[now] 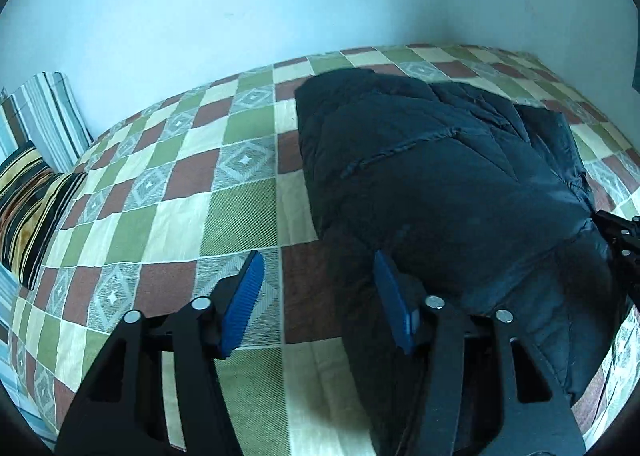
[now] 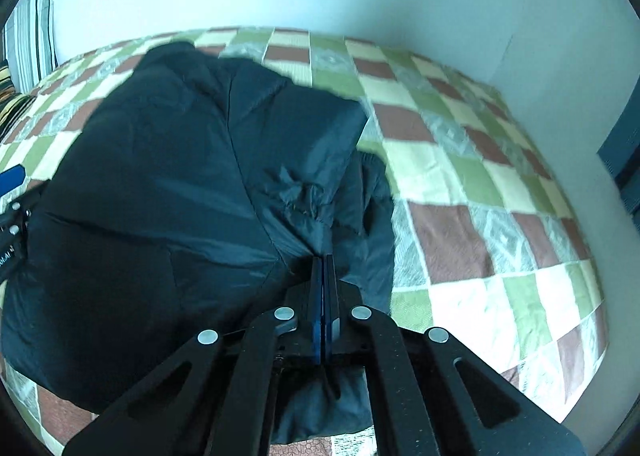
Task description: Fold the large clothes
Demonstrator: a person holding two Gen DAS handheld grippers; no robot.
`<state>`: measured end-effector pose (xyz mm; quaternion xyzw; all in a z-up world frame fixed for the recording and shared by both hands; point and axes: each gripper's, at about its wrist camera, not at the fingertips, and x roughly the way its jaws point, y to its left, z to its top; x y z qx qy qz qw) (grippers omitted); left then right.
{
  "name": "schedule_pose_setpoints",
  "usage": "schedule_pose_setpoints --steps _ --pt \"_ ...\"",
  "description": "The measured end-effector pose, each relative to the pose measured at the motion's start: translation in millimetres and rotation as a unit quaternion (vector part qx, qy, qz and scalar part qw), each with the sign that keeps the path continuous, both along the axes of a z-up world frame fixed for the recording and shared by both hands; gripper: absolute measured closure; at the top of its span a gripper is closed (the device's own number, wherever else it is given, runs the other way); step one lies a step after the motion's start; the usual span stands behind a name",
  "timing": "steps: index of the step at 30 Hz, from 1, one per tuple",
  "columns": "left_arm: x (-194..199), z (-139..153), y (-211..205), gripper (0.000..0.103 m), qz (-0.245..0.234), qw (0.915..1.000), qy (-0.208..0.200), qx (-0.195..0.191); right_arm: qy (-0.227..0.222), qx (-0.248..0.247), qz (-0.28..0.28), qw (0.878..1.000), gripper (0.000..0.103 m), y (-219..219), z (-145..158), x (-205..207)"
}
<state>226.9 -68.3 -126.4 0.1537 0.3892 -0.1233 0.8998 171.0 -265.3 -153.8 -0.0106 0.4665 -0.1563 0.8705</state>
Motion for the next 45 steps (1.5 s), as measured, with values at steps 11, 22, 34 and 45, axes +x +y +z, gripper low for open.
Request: schedule_pose_setpoints --steps 11,22,34,45 --pt "5 -26 -23 0.066 -0.008 0.9998 0.013 0.011 0.018 0.052 -0.015 0.998 0.103 -15 -43 6" --pt "6 -28 -34 0.069 -0.005 0.9997 0.006 0.024 0.005 0.074 -0.031 0.997 0.103 -32 -42 7" --pt "11 -10 -35 0.069 -0.008 0.9996 0.002 0.025 -0.073 0.064 0.0 0.995 0.102 -8 38 6" --pt "30 -22 -54 0.066 -0.034 0.9984 0.037 0.024 0.02 0.054 -0.001 0.998 0.102 -12 -23 53"
